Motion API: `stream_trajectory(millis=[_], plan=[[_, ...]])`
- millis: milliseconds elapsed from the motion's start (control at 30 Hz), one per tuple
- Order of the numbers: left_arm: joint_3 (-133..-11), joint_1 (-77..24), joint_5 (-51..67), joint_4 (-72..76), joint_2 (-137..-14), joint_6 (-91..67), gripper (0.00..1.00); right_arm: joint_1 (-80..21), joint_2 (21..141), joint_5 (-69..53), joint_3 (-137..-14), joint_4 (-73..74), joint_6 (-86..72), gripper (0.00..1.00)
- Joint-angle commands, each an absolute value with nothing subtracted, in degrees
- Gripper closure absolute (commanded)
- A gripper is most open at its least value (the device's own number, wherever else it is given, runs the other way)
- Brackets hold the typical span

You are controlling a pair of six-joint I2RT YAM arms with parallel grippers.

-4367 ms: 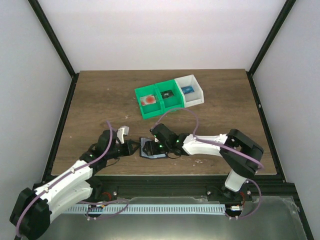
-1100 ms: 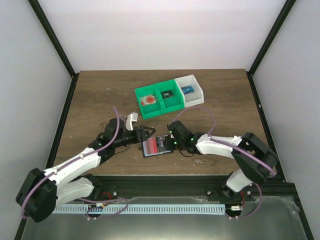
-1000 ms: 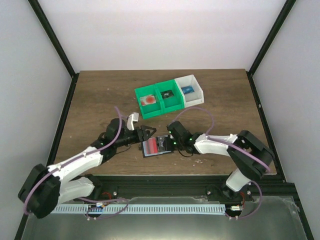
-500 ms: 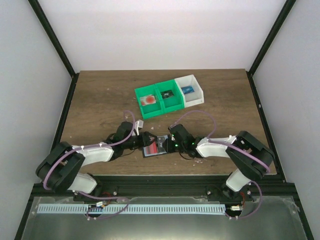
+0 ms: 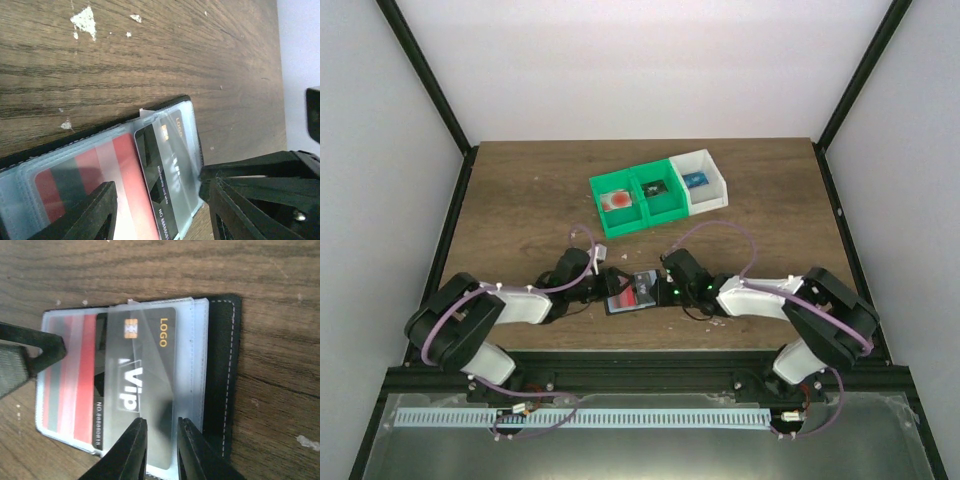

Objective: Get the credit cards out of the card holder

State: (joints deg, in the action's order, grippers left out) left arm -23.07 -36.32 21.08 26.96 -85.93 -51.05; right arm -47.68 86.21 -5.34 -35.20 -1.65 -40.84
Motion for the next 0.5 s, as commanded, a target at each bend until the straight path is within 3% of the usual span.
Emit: stream_trajectory(millis=[0,333,467], plan=[[-22.52,-36.53,22.06,30.91,-86.91,-51.57,0.47,-47.29,89.41,-5.33,-36.63,-1.71,-39.89,0.81],[-21.53,-36.63,23.62,34.57,-89.50,-53.18,0.50,-47.29,90.64,-8.17,-32.79,-5.84,-41.99,0.83],[-21.28,-36.82,23.99,37.19,-90.32,-53.78,0.59,-47.30,90.44,-8.25,-32.24,-5.89,-42.20,0.83]])
